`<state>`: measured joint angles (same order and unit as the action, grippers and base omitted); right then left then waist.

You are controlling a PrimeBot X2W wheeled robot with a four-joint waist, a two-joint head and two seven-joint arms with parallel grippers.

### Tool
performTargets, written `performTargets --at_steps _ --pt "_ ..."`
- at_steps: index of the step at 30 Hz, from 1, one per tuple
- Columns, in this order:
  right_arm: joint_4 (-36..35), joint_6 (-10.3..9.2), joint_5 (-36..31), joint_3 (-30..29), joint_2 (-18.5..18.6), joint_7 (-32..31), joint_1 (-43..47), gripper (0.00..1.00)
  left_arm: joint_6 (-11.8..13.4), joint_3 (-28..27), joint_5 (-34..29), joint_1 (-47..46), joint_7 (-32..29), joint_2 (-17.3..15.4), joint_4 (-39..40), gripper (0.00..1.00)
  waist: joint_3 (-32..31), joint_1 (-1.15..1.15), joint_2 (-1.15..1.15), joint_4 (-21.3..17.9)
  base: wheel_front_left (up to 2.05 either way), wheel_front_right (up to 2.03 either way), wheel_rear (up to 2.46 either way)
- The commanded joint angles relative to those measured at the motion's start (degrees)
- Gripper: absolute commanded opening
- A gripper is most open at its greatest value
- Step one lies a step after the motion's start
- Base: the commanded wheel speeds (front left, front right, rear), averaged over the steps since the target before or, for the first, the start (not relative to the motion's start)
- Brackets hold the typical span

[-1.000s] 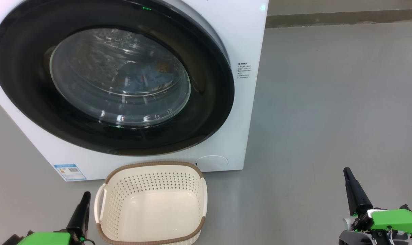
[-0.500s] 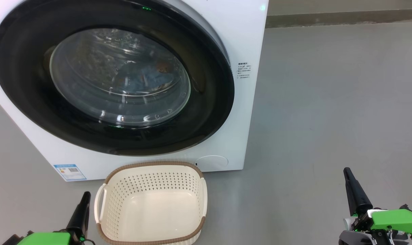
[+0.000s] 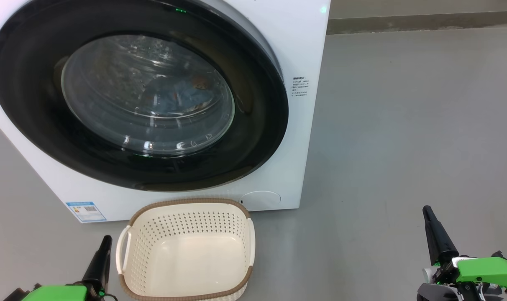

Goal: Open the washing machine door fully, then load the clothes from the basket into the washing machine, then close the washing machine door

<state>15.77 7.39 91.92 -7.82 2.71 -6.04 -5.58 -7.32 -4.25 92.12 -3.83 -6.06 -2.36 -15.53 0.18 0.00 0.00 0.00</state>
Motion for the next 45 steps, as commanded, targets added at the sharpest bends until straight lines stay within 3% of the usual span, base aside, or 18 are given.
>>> performTargets --at_steps 1,45 --pt "-1.7 0.1 0.2 1.3 0.2 -0.5 -0.6 0.0 -0.2 -2.0 0.2 -2.3 -0.2 -0.7 1.5 0.0 0.0 0.0 0.0 0.0 0.0 0.0 0.0" --pt "-1.7 0.1 0.2 1.3 0.2 -0.4 -0.6 0.0 -0.2 -2.2 0.1 -2.3 -0.4 -0.6 1.5 0.0 0.0 0.0 0.0 0.0 0.0 0.0 0.0"
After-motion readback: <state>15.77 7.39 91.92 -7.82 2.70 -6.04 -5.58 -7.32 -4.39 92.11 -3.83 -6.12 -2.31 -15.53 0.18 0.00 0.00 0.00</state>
